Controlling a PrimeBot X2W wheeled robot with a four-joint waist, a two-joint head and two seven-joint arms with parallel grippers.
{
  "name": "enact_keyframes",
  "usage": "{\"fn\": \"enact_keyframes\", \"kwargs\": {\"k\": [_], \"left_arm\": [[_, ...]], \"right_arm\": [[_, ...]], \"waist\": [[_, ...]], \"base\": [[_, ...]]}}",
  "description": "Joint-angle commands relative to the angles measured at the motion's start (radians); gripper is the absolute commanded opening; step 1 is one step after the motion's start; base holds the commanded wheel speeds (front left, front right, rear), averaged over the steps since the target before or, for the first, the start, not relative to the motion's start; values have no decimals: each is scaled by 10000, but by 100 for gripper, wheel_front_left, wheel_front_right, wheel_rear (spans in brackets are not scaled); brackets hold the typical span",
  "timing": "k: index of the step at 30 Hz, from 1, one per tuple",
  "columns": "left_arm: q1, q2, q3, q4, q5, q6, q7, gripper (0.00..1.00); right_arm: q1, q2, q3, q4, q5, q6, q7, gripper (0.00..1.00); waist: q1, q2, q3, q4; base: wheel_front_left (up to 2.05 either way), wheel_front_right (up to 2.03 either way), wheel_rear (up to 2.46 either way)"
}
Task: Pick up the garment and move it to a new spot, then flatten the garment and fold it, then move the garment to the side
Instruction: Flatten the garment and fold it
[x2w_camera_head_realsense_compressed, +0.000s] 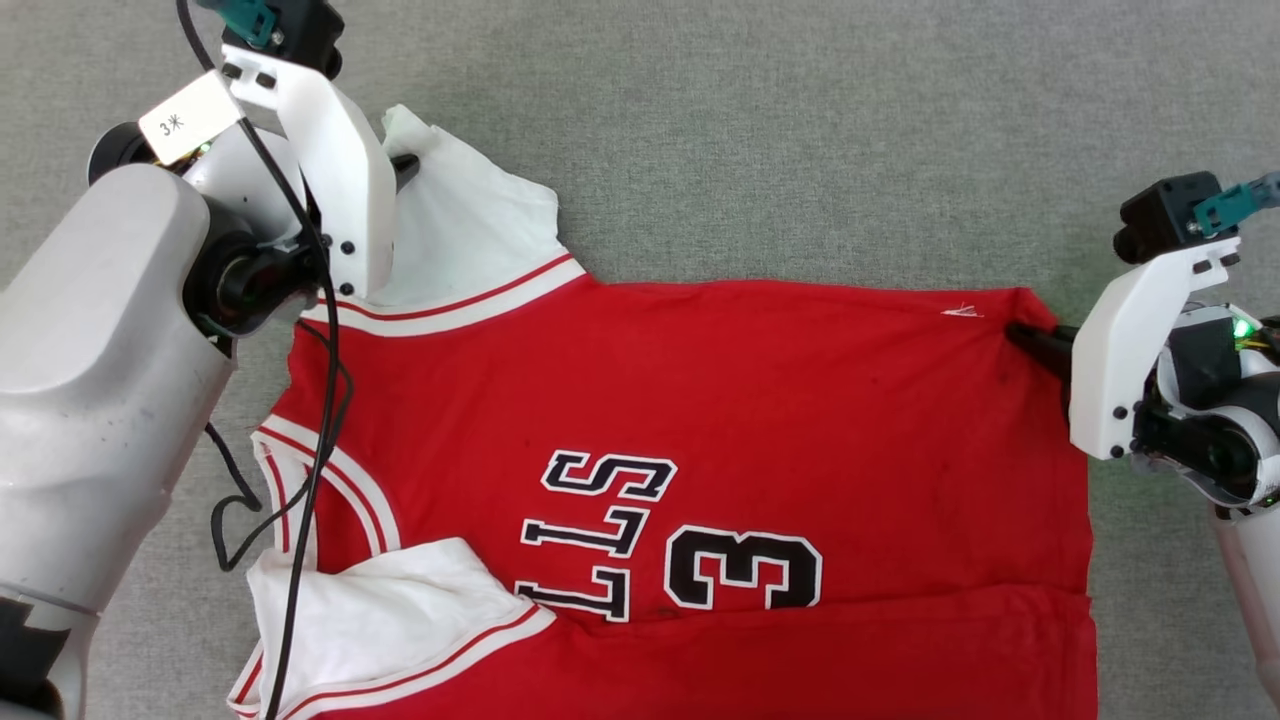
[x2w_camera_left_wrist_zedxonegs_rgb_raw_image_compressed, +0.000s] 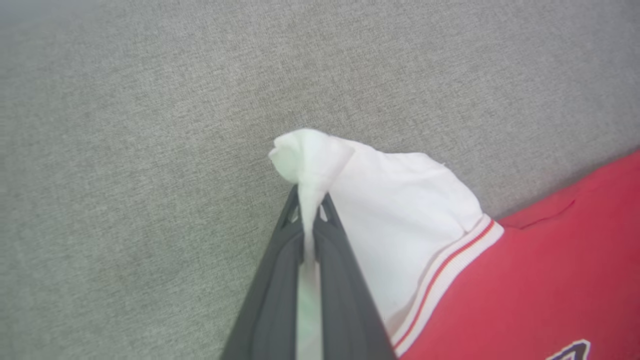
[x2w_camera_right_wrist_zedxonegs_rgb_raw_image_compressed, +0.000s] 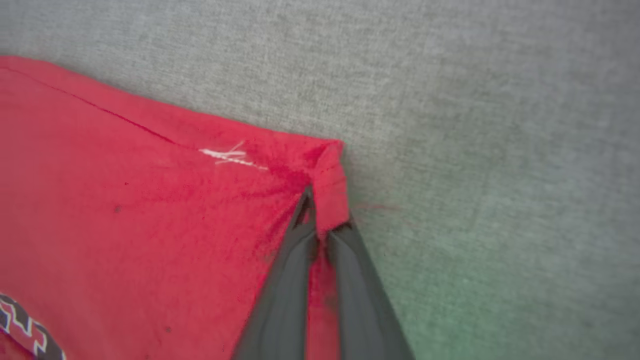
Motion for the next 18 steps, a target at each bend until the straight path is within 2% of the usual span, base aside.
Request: {"fn": "enact_keyframes", "kwargs": {"k": [1,5,10,18], "left_arm": [[166,22,76,32,-22,-46,-193,0],[506,54,167,42,-84,-47,-696,0],[1418,301,378,-220,-183,73,-1536,0],[4144,796,824,-1287,-682,771,-3010,0]], "right_arm": [[173,90,111,200,-78,-6,-58,0],[30,-24,-382,-201,-288,-11,-677,0],[704,128,-796,-561,-599,-9,-1321,0],[2566,621,-1360,-751,-1003,-9,-2188,0]], "waist": [[0,0,-126,32],[0,0,-560,106],[0,0,-1292,180],[0,0,-2493,332]], "base": [[0,0,0],[0,0,0],[0,0,0],[0,0,0]]}}
